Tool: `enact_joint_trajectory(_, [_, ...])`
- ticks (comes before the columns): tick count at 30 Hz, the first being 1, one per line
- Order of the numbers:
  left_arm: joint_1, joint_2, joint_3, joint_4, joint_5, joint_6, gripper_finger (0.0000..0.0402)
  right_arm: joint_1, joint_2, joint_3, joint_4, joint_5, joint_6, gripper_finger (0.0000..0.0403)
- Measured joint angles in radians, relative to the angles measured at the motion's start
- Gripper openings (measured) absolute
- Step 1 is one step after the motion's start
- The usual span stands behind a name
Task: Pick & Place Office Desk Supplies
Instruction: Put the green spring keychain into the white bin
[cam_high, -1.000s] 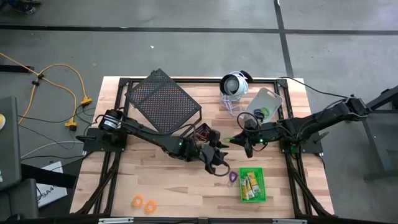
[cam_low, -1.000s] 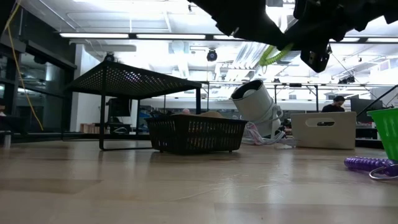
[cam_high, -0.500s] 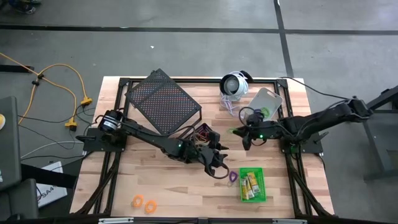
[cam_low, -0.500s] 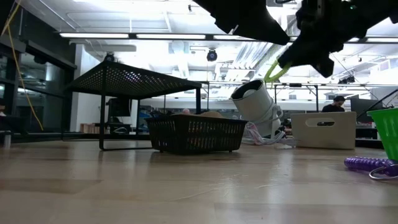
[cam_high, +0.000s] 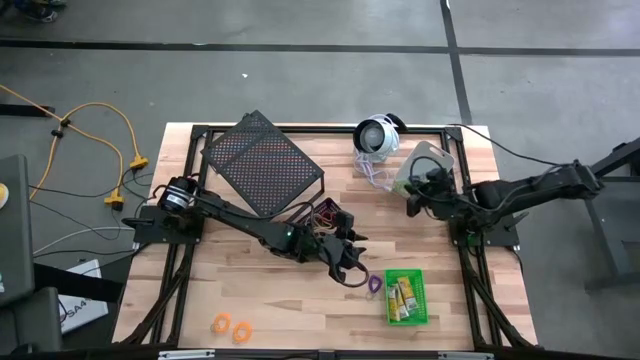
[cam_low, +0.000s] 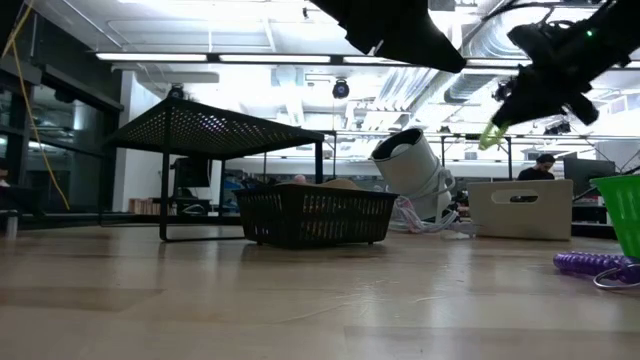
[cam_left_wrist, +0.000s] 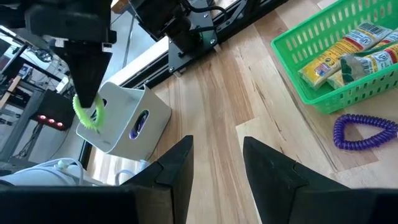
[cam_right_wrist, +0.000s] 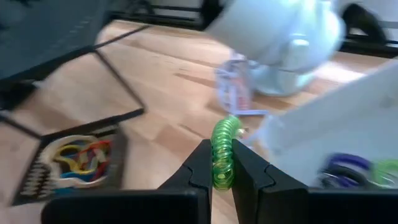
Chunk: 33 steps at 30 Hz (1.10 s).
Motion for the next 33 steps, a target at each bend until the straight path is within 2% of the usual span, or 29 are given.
enact_joint_trajectory(6, [0.002,0.0,0.0,0.0,0.0,0.003,0.0132,-0.049,0.008,0.0,-0.148,0.007,0.106,0.0024])
enact_joint_trajectory(14, [0.002,0.0,0.0,0.0,0.001,0.003,0.0132,-0.164,0.029,0.0,-0.242,0.006,0.129,0.0025])
enact_joint_trajectory(22, [0.002,0.0,0.0,0.0,0.001,0.003,0.0132,-0.269,0.047,0.0,-0.252,-0.056,0.074,0.0025])
enact_joint_trajectory(33, [0.002,0.0,0.0,0.0,0.001,0.004,0.0132,-0.309,0.078,0.0,-0.232,-0.1,0.023,0.0025])
